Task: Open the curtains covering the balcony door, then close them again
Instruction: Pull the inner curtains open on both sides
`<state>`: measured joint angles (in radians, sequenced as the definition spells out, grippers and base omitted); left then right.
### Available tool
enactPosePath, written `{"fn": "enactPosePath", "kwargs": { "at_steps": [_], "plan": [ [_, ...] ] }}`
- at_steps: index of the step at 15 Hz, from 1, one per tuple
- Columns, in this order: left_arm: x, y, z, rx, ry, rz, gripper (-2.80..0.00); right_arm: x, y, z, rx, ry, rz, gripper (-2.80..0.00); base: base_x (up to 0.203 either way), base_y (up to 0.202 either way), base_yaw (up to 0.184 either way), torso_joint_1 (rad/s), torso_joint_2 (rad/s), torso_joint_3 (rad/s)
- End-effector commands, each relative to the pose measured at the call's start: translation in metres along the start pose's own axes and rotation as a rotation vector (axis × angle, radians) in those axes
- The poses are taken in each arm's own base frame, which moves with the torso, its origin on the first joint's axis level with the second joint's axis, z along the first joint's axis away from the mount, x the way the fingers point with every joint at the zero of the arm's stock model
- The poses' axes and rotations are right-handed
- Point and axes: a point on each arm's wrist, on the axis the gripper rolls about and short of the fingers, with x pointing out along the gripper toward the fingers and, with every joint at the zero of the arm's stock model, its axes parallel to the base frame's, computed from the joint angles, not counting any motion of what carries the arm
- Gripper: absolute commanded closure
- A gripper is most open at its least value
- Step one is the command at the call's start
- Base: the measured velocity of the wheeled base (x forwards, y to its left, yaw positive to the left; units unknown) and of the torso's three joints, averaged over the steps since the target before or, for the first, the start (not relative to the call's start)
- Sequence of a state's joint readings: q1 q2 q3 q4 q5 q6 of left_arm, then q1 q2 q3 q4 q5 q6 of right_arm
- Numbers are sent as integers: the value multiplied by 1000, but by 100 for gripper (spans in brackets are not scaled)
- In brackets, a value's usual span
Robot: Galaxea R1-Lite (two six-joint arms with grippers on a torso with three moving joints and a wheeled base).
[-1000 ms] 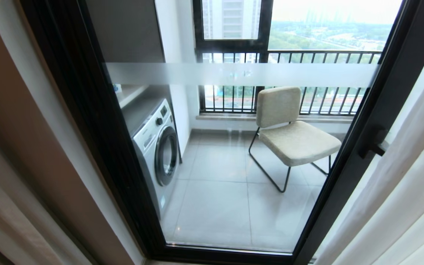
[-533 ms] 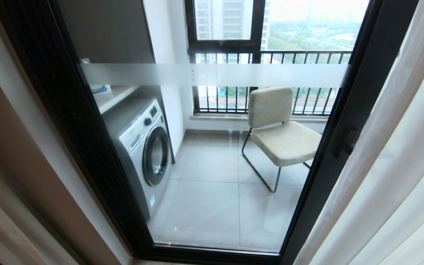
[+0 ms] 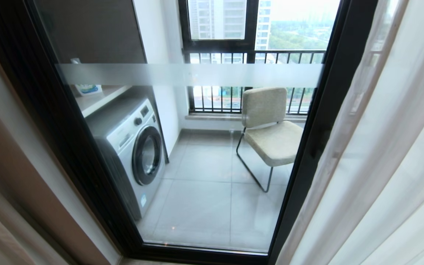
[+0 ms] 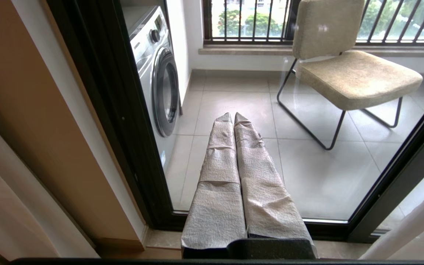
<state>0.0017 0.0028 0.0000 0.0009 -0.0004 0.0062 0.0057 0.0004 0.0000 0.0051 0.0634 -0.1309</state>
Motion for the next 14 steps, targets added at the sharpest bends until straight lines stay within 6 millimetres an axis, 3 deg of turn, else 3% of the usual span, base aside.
{"fn": "enactPosePath", "kwargs": {
  "at_steps": [1, 14],
  "plan": [
    [0, 0, 0, 0, -1, 0, 0, 0, 0, 0, -1, -1, 0, 0, 0, 0, 0, 0, 0, 0],
    [0, 0, 0, 0, -1, 2, 0, 0, 0, 0, -1, -1, 1, 0, 0, 0, 0, 0, 0, 0]
  ]
}}
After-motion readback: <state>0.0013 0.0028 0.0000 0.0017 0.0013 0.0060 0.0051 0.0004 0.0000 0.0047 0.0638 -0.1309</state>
